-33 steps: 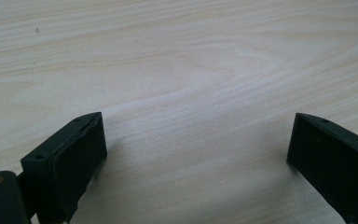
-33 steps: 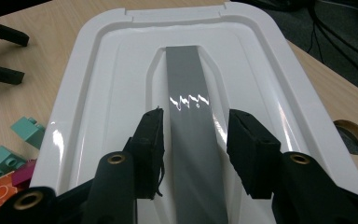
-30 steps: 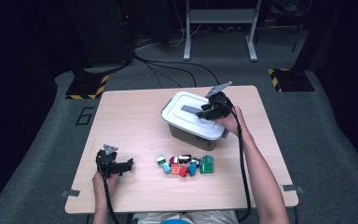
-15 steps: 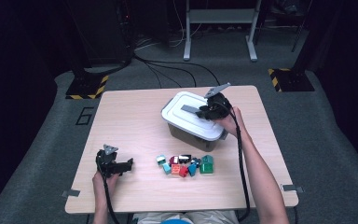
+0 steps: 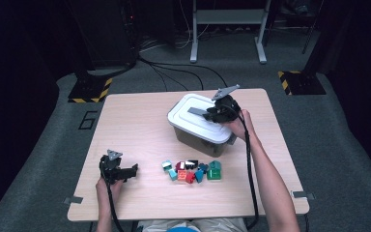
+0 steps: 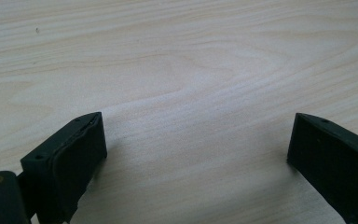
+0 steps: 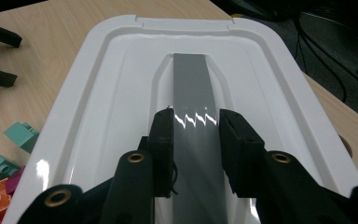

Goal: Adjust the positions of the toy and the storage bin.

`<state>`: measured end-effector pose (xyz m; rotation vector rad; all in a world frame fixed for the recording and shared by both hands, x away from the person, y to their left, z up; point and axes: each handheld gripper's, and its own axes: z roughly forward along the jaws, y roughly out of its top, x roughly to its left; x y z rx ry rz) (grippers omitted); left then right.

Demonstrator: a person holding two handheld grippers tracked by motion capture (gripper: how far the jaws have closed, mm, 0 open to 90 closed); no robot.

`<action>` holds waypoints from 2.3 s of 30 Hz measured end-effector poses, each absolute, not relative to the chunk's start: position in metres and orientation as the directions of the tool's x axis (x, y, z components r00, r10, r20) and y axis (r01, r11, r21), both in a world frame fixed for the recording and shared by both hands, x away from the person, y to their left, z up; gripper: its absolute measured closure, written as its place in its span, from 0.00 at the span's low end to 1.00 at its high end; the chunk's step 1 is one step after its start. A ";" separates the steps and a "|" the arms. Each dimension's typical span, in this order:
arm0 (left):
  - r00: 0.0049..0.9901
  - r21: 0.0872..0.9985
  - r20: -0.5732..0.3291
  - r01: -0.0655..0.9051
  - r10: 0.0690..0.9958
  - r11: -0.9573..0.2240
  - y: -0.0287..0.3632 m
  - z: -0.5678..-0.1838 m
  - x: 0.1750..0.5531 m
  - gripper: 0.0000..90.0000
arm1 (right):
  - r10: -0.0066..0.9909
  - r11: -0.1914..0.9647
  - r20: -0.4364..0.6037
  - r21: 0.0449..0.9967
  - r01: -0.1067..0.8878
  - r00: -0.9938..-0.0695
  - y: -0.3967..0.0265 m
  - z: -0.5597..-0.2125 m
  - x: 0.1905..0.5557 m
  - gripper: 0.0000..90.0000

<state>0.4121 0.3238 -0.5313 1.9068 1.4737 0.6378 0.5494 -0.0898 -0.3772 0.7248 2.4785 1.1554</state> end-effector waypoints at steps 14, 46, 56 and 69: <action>0.254 0.734 -0.006 0.658 0.967 -0.168 0.324 -0.531 0.412 0.05 | 0.595 0.513 -0.070 0.800 0.311 -0.801 -0.101 -0.365 0.543 0.74; 0.254 0.734 -0.007 0.658 0.967 -0.168 0.324 -0.531 0.412 0.05 | 0.711 0.455 -0.124 0.831 0.319 -0.693 -0.174 -0.338 0.517 0.74; 0.254 0.734 -0.006 0.658 0.967 -0.168 0.324 -0.531 0.412 0.05 | 0.767 0.413 -0.107 0.837 0.358 -0.633 -0.207 -0.343 0.508 0.74; 0.254 0.733 -0.007 0.659 0.967 -0.168 0.324 -0.531 0.412 0.05 | 0.808 0.375 -0.096 0.844 0.382 -0.582 -0.230 -0.349 0.501 0.74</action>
